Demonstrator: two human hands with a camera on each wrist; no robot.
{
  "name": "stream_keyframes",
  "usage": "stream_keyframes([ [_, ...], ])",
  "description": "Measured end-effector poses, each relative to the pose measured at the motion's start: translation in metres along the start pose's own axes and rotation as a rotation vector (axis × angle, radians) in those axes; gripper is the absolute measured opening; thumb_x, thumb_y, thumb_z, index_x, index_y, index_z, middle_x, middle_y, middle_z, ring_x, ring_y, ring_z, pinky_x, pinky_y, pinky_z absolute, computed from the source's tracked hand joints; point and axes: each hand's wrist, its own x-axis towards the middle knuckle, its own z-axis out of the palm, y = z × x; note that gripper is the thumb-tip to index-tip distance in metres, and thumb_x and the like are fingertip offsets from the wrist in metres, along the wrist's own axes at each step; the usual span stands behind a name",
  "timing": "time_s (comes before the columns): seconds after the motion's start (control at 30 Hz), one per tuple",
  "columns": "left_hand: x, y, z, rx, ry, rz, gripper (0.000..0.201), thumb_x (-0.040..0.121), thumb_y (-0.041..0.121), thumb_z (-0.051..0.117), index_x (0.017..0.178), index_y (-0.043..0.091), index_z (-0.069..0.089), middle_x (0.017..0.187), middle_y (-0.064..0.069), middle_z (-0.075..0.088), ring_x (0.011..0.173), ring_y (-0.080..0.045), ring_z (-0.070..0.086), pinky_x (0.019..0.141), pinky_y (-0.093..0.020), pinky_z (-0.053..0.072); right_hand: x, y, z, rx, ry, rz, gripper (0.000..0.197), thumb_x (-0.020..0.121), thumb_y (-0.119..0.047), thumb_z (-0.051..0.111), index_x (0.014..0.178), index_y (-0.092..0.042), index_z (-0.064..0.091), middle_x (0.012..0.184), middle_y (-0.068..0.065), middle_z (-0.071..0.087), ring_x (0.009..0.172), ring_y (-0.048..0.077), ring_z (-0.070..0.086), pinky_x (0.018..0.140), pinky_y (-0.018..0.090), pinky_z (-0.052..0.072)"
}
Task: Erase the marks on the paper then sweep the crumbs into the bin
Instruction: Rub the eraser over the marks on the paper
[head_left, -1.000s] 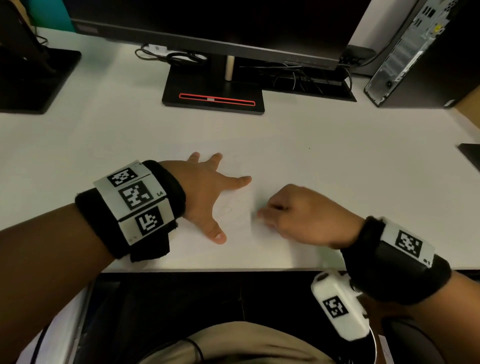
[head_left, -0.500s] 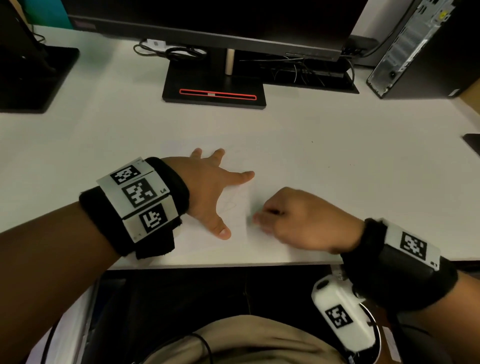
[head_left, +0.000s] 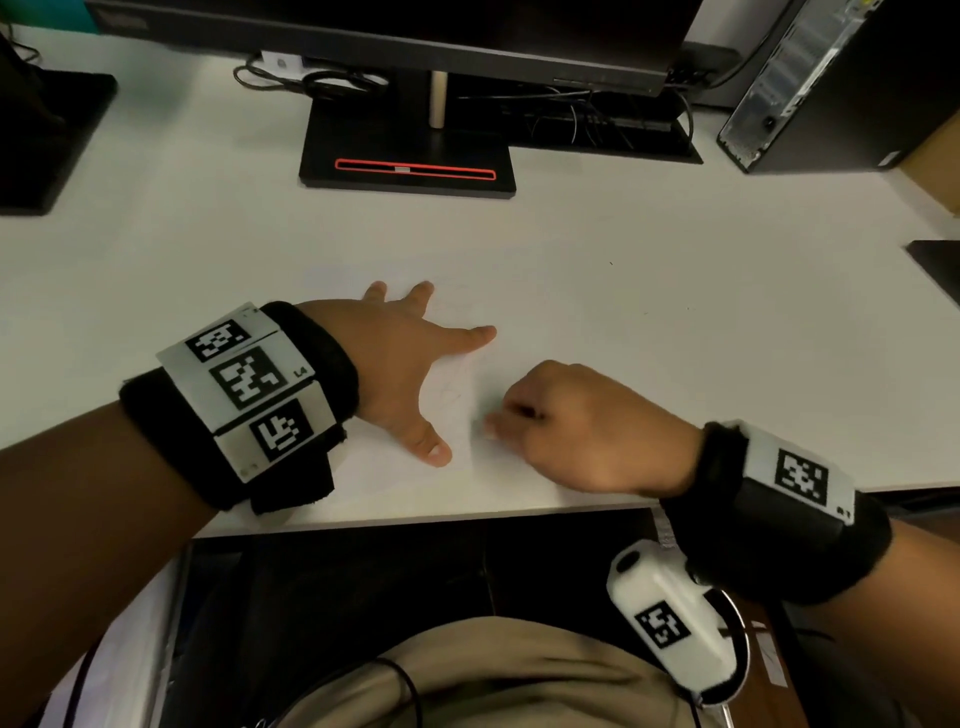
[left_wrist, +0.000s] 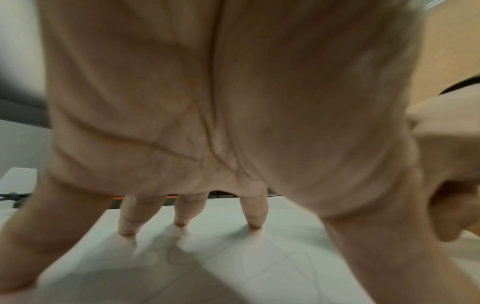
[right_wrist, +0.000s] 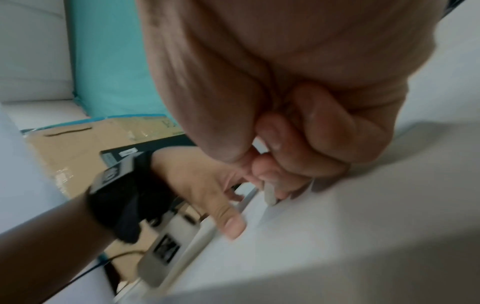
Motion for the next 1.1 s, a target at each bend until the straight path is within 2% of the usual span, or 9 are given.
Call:
stream_keyframes([
  [0.13, -0.001, 0.0, 0.0, -0.012, 0.0, 0.0, 0.124, 0.058, 0.078, 0.075, 0.14, 0.069, -0.018, 0.163, 0.002, -0.028, 0.15, -0.037, -0.018, 0.118, -0.061, 0.021, 0.006, 0.007, -0.011, 0.035, 0.07, 0.039, 0.049, 0.102, -0.03, 0.052, 0.058, -0.01, 0.042, 0.051, -0.002, 0.04, 0.045, 0.012, 0.036, 0.046, 0.019, 0.029],
  [0.27, -0.002, 0.001, -0.001, -0.006, 0.003, 0.006, 0.124, 0.059, 0.078, 0.075, 0.142, 0.067, -0.017, 0.163, 0.0, -0.027, 0.15, -0.038, -0.016, 0.118, -0.059, 0.02, 0.001, 0.0, -0.001, 0.019, -0.015, -0.018, 0.046, 0.101, -0.031, 0.053, 0.062, -0.007, 0.05, 0.052, 0.0, 0.045, 0.045, 0.011, 0.038, 0.046, 0.019, 0.034],
  [0.4, -0.001, 0.0, 0.0, -0.018, 0.004, 0.005, 0.124, 0.057, 0.079, 0.075, 0.14, 0.069, -0.017, 0.163, 0.002, -0.028, 0.15, -0.037, -0.018, 0.118, -0.061, 0.021, 0.014, 0.011, -0.013, 0.036, 0.057, 0.036, 0.048, 0.102, -0.032, 0.052, 0.064, -0.002, 0.05, 0.054, 0.001, 0.045, 0.046, 0.012, 0.038, 0.047, 0.022, 0.032],
  [0.47, -0.001, -0.001, 0.001, -0.028, 0.0, 0.007, 0.124, 0.057, 0.078, 0.076, 0.14, 0.07, -0.017, 0.163, 0.002, -0.028, 0.15, -0.037, -0.019, 0.117, -0.061, 0.022, 0.012, 0.008, -0.009, 0.009, 0.036, 0.002, 0.047, 0.102, -0.032, 0.052, 0.062, -0.006, 0.049, 0.053, 0.0, 0.045, 0.045, 0.011, 0.038, 0.045, 0.019, 0.031],
  [0.53, -0.001, 0.0, 0.0, -0.025, 0.002, 0.011, 0.124, 0.058, 0.078, 0.076, 0.141, 0.069, -0.016, 0.163, 0.002, -0.028, 0.15, -0.037, -0.018, 0.118, -0.06, 0.022, 0.012, 0.009, -0.01, 0.004, 0.003, 0.007, 0.047, 0.102, -0.032, 0.052, 0.066, -0.002, 0.055, 0.055, 0.001, 0.048, 0.045, 0.01, 0.038, 0.045, 0.018, 0.034],
  [0.63, -0.002, 0.0, -0.001, -0.024, -0.003, 0.009, 0.124, 0.059, 0.077, 0.075, 0.142, 0.068, -0.016, 0.163, 0.002, -0.028, 0.15, -0.037, -0.019, 0.118, -0.061, 0.022, 0.018, 0.017, -0.023, 0.065, 0.044, 0.064, 0.047, 0.101, -0.032, 0.053, 0.076, 0.007, 0.058, 0.061, 0.006, 0.049, 0.051, 0.016, 0.04, 0.051, 0.027, 0.035],
  [0.8, -0.001, 0.001, 0.0, -0.022, -0.01, 0.008, 0.125, 0.058, 0.078, 0.076, 0.14, 0.069, -0.018, 0.162, 0.002, -0.029, 0.15, -0.037, -0.02, 0.117, -0.062, 0.022, 0.018, 0.01, -0.02, 0.015, -0.068, 0.024, 0.044, 0.1, -0.03, 0.052, 0.069, 0.0, 0.057, 0.057, 0.002, 0.049, 0.047, 0.013, 0.04, 0.052, 0.027, 0.037],
  [0.93, -0.002, 0.0, 0.0, -0.022, -0.013, 0.002, 0.125, 0.058, 0.078, 0.076, 0.139, 0.07, -0.018, 0.162, 0.003, -0.03, 0.149, -0.035, -0.022, 0.117, -0.062, 0.021, 0.026, 0.015, -0.031, 0.058, -0.009, 0.059, 0.043, 0.1, -0.029, 0.053, 0.07, 0.003, 0.057, 0.057, 0.004, 0.049, 0.046, 0.014, 0.039, 0.052, 0.028, 0.036],
  [1.1, -0.001, 0.0, -0.001, -0.02, -0.011, 0.008, 0.125, 0.059, 0.077, 0.076, 0.14, 0.069, -0.018, 0.162, 0.003, -0.03, 0.149, -0.036, -0.022, 0.117, -0.062, 0.022, 0.024, 0.013, -0.026, 0.036, -0.084, 0.008, 0.045, 0.099, -0.032, 0.054, 0.07, 0.002, 0.057, 0.054, 0.001, 0.049, 0.048, 0.014, 0.04, 0.053, 0.028, 0.039],
])
